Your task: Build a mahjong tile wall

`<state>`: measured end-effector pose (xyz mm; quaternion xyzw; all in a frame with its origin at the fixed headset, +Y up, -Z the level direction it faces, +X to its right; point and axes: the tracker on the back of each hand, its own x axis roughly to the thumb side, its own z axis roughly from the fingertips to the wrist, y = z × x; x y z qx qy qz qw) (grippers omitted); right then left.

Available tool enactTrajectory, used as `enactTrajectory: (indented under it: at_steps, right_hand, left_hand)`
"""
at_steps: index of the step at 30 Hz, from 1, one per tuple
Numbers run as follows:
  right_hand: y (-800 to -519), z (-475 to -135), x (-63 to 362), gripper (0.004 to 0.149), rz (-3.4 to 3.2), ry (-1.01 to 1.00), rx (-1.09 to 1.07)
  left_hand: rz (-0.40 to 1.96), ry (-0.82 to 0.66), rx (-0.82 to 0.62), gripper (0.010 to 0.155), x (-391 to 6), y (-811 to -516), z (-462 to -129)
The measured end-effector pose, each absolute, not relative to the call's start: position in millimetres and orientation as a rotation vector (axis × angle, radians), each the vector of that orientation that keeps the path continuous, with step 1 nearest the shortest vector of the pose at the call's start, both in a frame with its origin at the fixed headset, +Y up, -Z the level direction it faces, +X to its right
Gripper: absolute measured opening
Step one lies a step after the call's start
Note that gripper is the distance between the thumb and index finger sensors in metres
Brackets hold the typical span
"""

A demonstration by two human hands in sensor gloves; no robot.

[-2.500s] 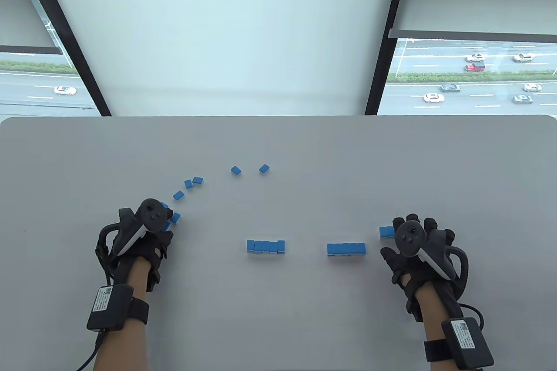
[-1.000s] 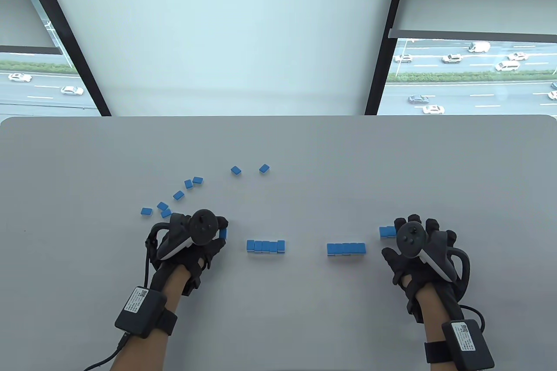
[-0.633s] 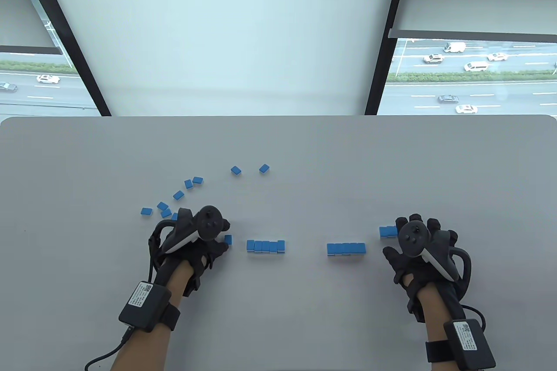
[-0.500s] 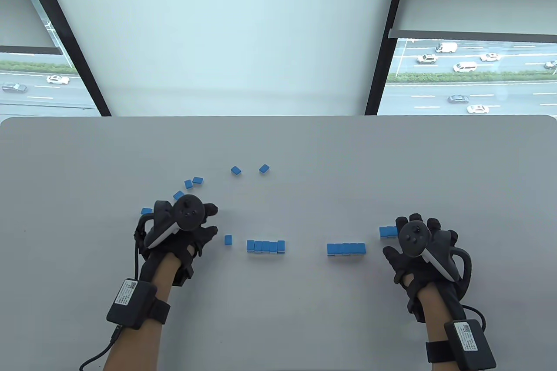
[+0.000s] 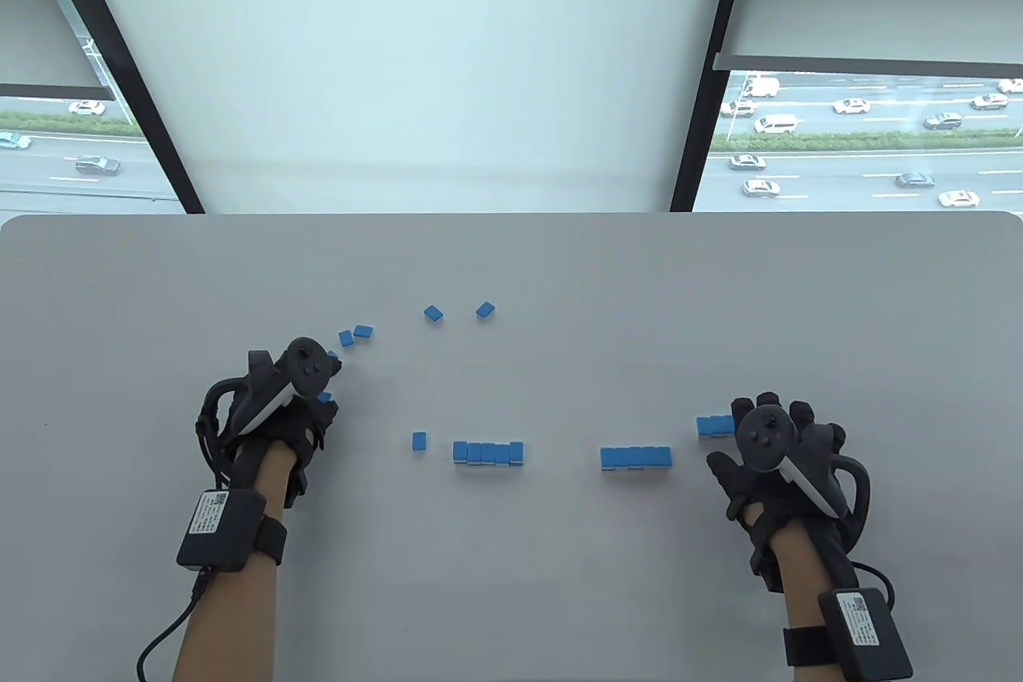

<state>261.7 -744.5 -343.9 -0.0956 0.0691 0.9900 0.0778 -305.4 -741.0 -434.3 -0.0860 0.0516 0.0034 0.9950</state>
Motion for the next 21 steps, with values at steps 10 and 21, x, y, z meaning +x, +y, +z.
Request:
enactTrajectory:
  at_steps: [10,21]
  right_hand:
    - [-744.9,-343.9,261.7,0.079,2.971,0.208,-0.288]
    - [-744.7,-343.5,259.4,0.079,2.981,0.208,-0.282]
  left_hand:
    - [-0.047,0.132,-0.155,0.056,-306.5,-750.0,-434.9]
    - [-0.15,0.143,-0.152,0.058,-303.6,-747.2,-429.5]
